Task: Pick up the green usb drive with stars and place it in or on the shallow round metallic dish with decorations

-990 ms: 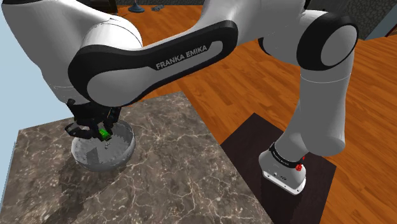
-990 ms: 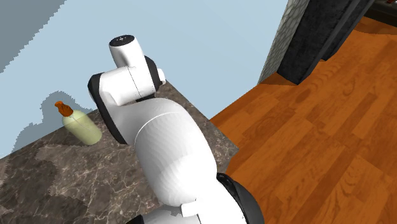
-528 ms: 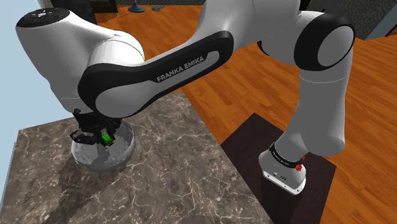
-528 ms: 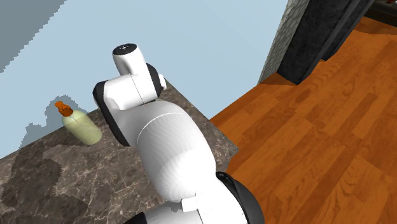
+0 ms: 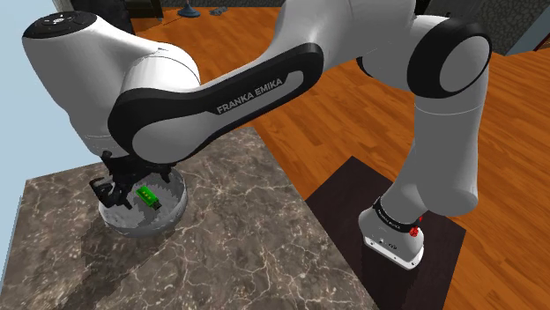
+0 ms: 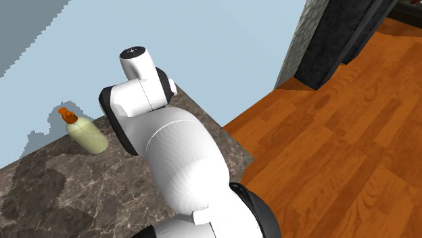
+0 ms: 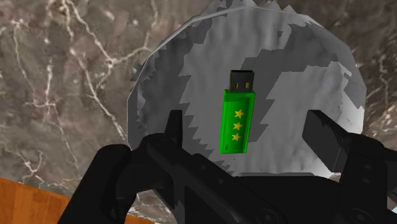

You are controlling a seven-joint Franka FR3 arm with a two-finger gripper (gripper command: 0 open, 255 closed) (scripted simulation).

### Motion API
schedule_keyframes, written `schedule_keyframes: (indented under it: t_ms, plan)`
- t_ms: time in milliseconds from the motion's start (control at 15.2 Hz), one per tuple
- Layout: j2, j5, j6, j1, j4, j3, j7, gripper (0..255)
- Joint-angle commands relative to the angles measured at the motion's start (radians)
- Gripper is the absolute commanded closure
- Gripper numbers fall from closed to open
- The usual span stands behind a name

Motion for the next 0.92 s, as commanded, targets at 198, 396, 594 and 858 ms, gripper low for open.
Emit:
schedule_keyframes:
  t_ms: [198, 396, 594, 858]
  plan:
    - [-0.016, 0.011, -0.058, 0.003, 0.044, 0.007, -0.008, 0]
    - [-0.026, 0.019, -0.112, 0.007, 0.091, 0.011, -0.015, 0]
    - [-0.026, 0.019, -0.112, 0.007, 0.091, 0.011, -0.015, 0]
    - [-0.026, 0.019, -0.112, 0.007, 0.091, 0.011, -0.015, 0]
